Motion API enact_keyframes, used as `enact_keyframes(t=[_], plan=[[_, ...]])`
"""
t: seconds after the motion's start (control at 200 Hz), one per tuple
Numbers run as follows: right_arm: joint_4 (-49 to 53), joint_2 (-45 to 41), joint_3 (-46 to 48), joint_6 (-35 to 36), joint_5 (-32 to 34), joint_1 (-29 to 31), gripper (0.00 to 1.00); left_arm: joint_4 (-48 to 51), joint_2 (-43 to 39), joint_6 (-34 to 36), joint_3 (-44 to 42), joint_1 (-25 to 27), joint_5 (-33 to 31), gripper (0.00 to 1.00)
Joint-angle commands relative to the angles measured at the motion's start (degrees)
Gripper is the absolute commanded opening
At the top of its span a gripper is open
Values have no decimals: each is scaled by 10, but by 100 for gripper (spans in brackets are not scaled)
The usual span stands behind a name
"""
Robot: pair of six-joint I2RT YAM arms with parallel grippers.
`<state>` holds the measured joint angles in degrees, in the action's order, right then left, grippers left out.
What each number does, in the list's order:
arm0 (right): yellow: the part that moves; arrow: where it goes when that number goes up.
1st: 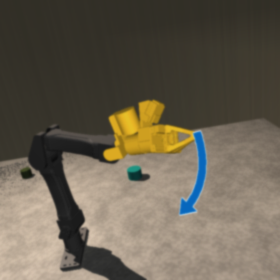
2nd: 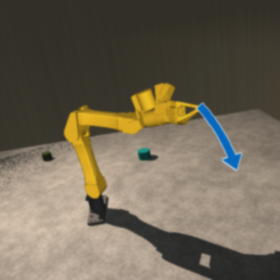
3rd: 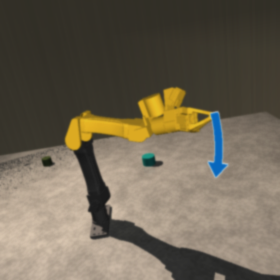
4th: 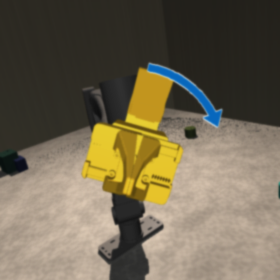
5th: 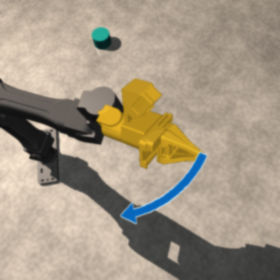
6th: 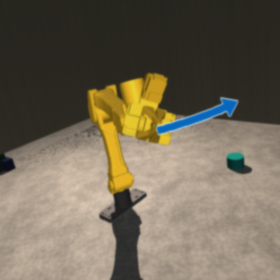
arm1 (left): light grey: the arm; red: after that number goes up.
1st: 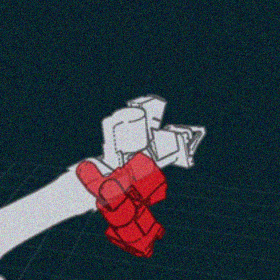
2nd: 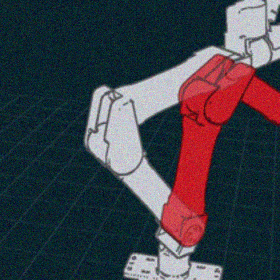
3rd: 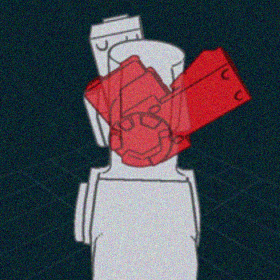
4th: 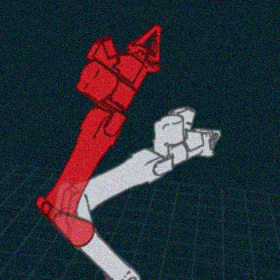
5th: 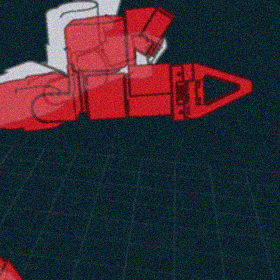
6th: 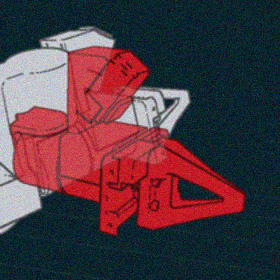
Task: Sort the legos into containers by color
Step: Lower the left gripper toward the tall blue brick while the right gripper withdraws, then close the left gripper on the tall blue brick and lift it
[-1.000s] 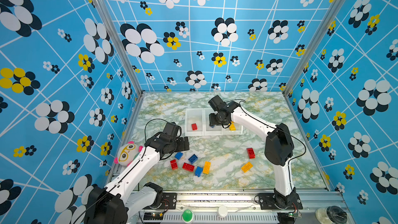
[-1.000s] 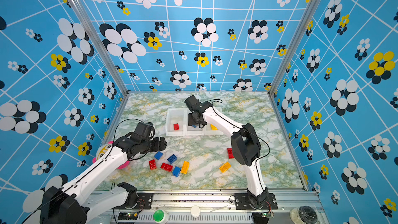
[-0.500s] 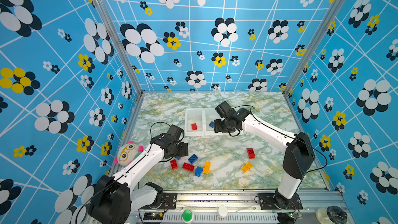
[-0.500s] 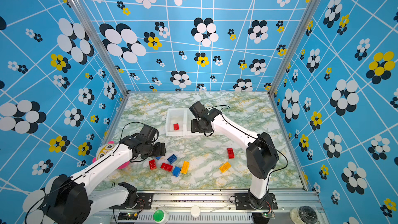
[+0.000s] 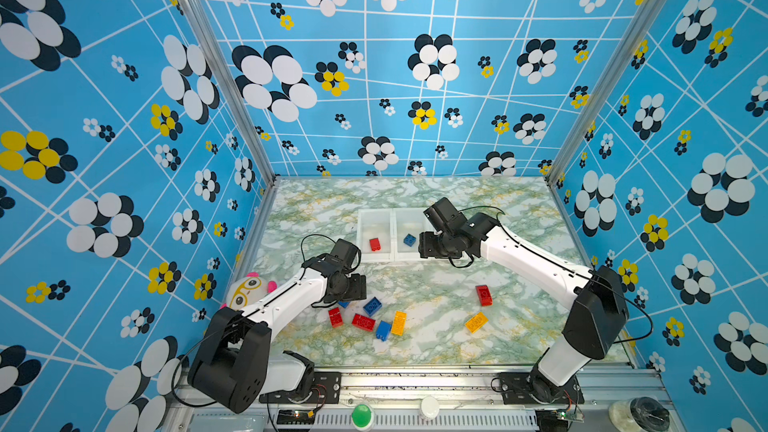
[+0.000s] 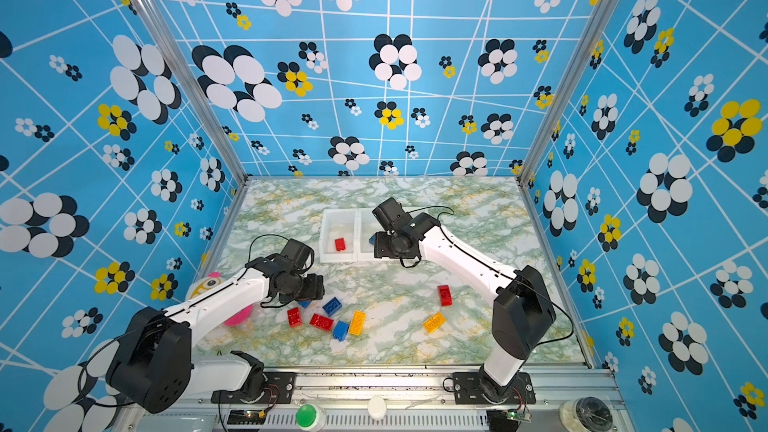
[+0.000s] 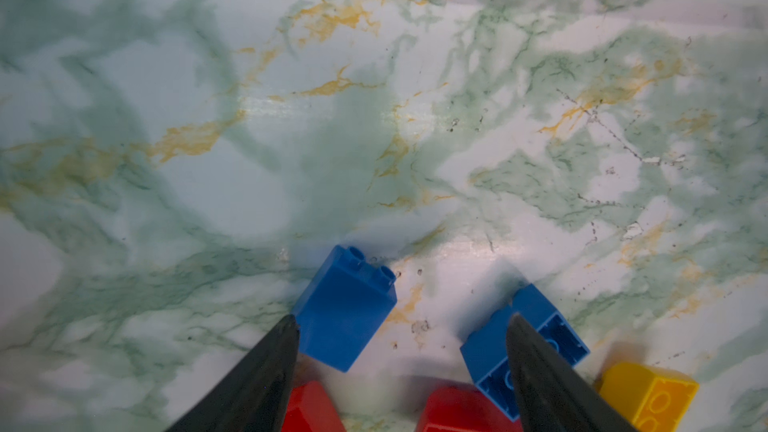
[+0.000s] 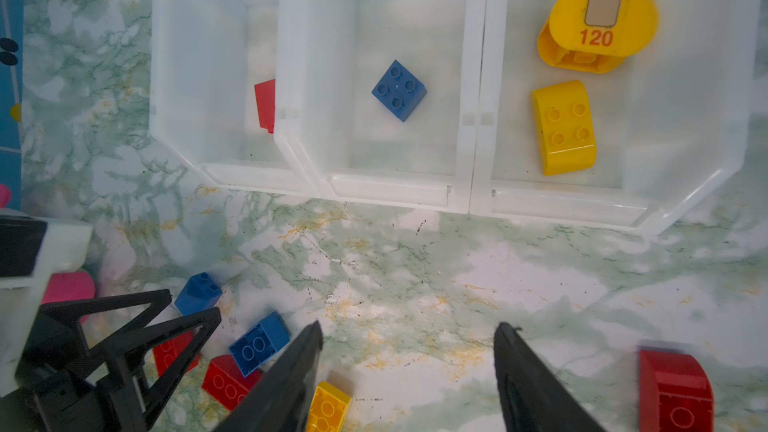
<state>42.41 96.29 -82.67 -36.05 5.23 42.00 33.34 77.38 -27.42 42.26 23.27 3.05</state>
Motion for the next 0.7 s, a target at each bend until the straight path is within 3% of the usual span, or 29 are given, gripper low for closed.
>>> enact_keyframes(t=[0.0, 0.695], plan=[[-4, -16, 6, -10, 1, 5, 68, -12, 19, 2, -7, -5, -6, 79], [-14, -32, 20, -18, 1, 6, 68, 3, 32, 12, 13, -9, -16, 78]])
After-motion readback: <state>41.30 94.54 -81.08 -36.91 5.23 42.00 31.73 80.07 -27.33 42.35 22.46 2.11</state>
